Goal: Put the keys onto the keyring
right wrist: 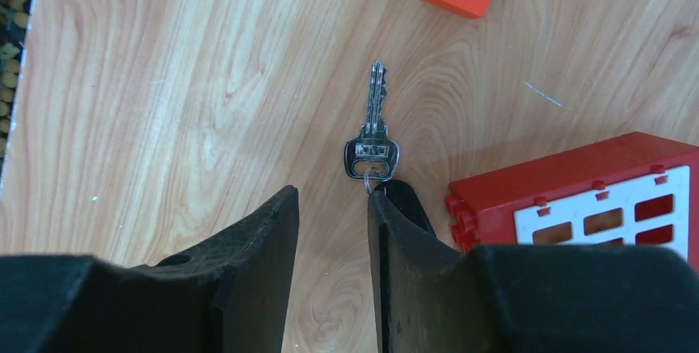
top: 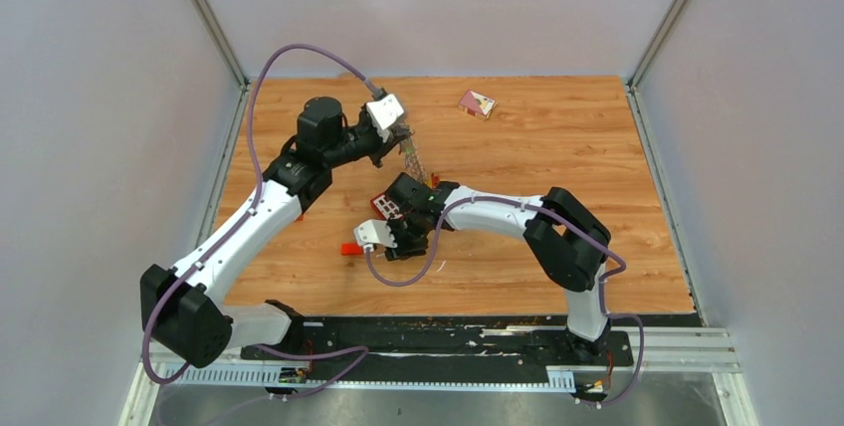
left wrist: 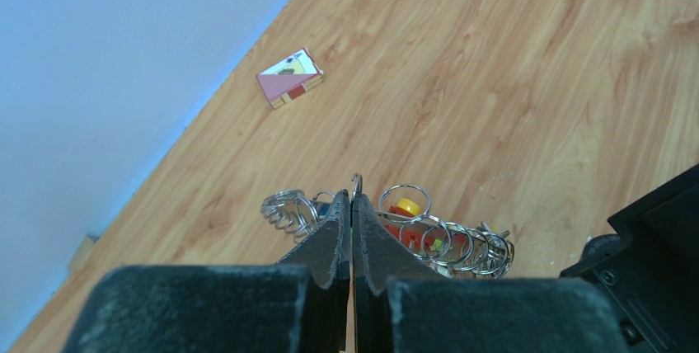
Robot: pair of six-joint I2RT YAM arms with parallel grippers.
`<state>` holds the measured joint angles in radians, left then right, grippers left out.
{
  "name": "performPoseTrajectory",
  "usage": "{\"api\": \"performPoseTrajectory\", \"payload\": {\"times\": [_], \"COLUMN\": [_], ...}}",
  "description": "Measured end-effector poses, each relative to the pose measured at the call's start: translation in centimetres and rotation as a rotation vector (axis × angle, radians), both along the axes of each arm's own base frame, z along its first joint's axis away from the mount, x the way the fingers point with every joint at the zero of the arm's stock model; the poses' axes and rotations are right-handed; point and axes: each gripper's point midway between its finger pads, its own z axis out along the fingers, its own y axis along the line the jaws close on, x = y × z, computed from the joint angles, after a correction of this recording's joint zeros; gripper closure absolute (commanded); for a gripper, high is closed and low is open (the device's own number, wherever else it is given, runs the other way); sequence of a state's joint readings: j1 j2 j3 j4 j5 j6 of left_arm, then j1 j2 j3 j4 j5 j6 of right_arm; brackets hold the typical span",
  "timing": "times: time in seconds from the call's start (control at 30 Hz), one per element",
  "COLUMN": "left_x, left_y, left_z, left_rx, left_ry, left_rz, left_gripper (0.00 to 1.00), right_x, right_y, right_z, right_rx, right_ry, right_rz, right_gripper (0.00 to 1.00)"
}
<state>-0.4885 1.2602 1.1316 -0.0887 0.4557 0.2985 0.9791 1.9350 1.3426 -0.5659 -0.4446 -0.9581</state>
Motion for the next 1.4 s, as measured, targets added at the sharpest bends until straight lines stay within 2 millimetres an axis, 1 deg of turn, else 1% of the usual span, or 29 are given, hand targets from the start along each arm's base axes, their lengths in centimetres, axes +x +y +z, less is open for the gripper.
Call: {"api": "performPoseTrajectory", "payload": {"times": [0.2,0.27,0.37,0.5,0.6,0.73,0.9,1.0,1.13,1.4], "left_x": [-0.7,-0.9,-1.1,-1.3,-1.4,-1.6,-1.8,-1.9,-2.0,-2.0], "left_y": [0.0,0.0,-0.1,-0.1,-0.2,-0.3,-0.3,-0.4,-0.3,-0.2], "left_z": [-2.1,-2.7,-3.2,-3.2,-3.3,-3.3,-3.1,-3.0,-3.2,-3.5], "left_rx": [0.018,0.023,0.026,0.025,0.024,0.021,0.018,0.016,0.016,0.041], "left_ry": [0.039,0.053,0.064,0.065,0.067,0.069,0.067,0.065,0.065,0.044], "left_rz": [-0.021,-0.028,-0.037,-0.044,-0.05,-0.062,-0.069,-0.074,-0.076,-0.085], "left_gripper": [1.0,1.0,1.0,1.0,1.0,1.0,1.0,1.0,1.0,1.0], "right_x": [0.7,0.8,1.0,1.4,1.6,1.8,2.0,2.1,2.1,1.8], "right_y": [0.2,0.2,0.3,0.4,0.4,0.3,0.5,0.5,0.5,0.3], "right_z": [-1.1,-1.2,-1.2,-1.0,-1.2,-1.8,-1.8,-1.8,-1.7,-1.3], "right_rx": [-0.036,-0.04,-0.043,-0.044,-0.05,-0.065,-0.065,-0.068,-0.068,-0.069], "right_ry": [-0.014,-0.017,-0.025,-0.041,-0.048,-0.053,-0.062,-0.066,-0.069,-0.058], "right_rz": [0.005,0.005,0.004,0.003,0.003,0.004,0.004,0.004,0.005,0.001], "right_gripper": [0.65,0.68,0.68,0.7,0.78,0.81,0.84,0.9,1.0,1.0]}}
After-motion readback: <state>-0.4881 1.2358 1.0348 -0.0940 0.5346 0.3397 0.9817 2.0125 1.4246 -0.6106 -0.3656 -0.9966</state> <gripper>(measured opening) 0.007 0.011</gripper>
